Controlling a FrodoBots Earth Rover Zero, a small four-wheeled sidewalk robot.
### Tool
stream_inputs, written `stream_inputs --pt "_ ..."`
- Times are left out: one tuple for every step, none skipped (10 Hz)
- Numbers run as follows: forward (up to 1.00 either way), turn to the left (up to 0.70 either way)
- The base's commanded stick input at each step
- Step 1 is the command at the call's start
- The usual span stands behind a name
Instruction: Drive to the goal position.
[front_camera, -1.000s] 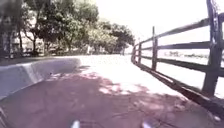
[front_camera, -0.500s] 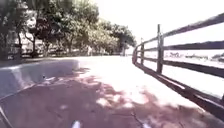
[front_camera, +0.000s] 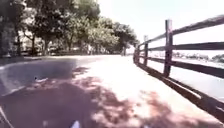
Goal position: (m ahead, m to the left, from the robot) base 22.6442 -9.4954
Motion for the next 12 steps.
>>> stream_inputs --pt "0.7 0.0" --pt "0.7 0.0" --pt "0.7 0.0" --pt "0.7 0.0" --pt "0.7 0.0" --pt "0.7 0.0" --pt "0.7 0.0" --pt "0.7 0.0" --pt "0.7 0.0" --pt "0.7 0.0" --pt "0.7 0.0" --pt "0.7 0.0"
